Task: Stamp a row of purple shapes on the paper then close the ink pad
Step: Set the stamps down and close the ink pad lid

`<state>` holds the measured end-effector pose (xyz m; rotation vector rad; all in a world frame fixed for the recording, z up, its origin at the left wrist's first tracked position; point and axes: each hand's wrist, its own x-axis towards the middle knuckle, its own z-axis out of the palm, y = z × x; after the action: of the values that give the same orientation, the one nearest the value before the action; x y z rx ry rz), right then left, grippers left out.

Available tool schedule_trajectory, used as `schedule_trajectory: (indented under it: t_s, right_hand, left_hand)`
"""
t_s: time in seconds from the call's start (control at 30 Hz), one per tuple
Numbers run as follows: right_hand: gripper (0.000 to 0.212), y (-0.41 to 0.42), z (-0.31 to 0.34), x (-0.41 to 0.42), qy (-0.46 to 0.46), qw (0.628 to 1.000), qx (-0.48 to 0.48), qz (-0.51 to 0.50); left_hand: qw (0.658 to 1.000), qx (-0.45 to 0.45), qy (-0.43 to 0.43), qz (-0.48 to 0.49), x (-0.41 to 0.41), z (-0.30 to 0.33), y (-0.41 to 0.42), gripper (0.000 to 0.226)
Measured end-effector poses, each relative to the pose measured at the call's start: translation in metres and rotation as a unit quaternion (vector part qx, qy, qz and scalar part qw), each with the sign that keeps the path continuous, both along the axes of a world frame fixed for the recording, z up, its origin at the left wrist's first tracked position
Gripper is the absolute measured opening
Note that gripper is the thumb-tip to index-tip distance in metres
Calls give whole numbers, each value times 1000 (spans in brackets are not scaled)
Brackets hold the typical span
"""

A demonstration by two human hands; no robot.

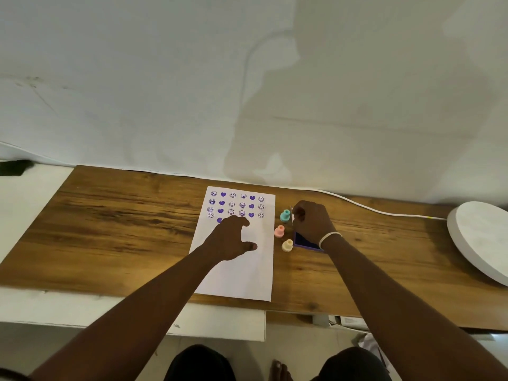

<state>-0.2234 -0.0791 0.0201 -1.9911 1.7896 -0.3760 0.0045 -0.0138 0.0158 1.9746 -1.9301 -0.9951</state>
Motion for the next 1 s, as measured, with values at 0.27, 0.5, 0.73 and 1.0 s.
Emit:
schedule_trajectory:
  t_s: [0.27,0.5,0.73,1.0]
  right_hand:
    - [29,42,-4,-2,-47,995,80,29]
    - [29,51,-14,8,-20,995,93,15]
    - [27,60,-16,19,-41,996,73,17]
    - [14,11,9,-43,-60,987,-37,-142]
  left_hand:
    - [1000,1,-17,9,7,0,2,66]
    - [1000,-14,-16,10,4,2,2,64]
    - [998,-54,-9,10,-7,3,-1,58]
    - [971,-234,42,-38,-48,9,8,25]
